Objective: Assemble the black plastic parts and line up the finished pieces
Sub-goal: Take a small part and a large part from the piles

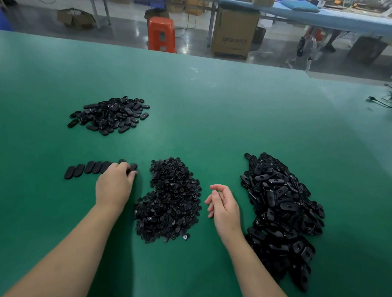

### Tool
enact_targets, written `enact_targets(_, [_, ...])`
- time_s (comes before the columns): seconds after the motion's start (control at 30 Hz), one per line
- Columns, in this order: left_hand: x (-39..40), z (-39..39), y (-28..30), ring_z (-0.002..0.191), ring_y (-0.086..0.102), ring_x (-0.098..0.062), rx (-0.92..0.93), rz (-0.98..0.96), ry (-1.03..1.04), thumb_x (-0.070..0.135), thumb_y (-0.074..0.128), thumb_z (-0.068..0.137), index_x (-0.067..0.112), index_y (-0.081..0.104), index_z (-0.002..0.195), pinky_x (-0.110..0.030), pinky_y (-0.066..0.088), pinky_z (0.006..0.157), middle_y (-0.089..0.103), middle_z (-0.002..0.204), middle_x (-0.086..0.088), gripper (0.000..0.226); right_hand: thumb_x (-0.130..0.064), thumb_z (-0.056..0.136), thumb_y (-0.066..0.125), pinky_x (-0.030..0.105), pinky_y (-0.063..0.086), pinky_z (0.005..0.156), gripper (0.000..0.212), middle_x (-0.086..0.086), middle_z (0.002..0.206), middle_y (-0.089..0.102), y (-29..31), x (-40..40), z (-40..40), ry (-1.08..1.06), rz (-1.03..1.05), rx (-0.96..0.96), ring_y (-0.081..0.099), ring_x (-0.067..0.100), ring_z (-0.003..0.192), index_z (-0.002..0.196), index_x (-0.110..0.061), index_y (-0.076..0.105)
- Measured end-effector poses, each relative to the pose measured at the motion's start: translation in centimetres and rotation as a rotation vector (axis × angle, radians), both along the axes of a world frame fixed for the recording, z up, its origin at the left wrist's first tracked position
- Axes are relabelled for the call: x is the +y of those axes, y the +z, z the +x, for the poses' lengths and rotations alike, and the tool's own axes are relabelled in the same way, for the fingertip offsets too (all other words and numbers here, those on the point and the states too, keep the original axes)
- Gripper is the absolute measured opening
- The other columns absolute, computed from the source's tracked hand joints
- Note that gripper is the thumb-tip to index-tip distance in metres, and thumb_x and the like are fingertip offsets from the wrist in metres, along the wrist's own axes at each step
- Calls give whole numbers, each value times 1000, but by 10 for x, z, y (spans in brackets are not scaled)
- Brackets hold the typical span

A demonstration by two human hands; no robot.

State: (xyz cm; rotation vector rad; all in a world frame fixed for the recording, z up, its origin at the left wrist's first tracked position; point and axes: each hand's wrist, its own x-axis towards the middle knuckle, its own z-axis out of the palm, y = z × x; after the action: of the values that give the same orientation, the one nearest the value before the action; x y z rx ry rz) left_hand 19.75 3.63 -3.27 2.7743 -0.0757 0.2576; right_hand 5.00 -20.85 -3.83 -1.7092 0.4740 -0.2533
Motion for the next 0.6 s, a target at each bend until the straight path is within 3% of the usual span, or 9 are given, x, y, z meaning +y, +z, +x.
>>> enact_targets(0.1, [-1,2,-3,68,52,-27,-53,1,-19,28,70,94,5,68,89,-35,42,56,56,83,-6,23,-18,106,48,41,52,63,17,-6,75,67,0,0,0,2,-16,5,55,10,62,106,-28,62])
enact_targets(0.2, [2,2,-10,86,53,-36,-182,101,-79,29,76,89,5,74,89,-44,43,70,66,95,-13,24,-19,106,48,41,53,63,17,-7,75,67,1,0,0,4,-35,13,55,9,61,105,-29,62])
enact_targets(0.4, [3,-4,-22,102,51,-37,-230,159,-66,43,47,93,12,76,105,-48,38,81,72,116,-9,44,-18,105,49,35,53,61,18,-10,75,68,0,1,0,-7,-53,22,56,6,61,103,-28,63])
enact_targets(0.6, [6,-10,-26,108,49,-41,-212,139,-34,38,45,92,5,75,113,-53,42,85,65,129,-19,49,-16,104,51,28,53,58,17,-10,76,68,-1,1,0,-32,-68,34,56,3,60,99,-28,63])
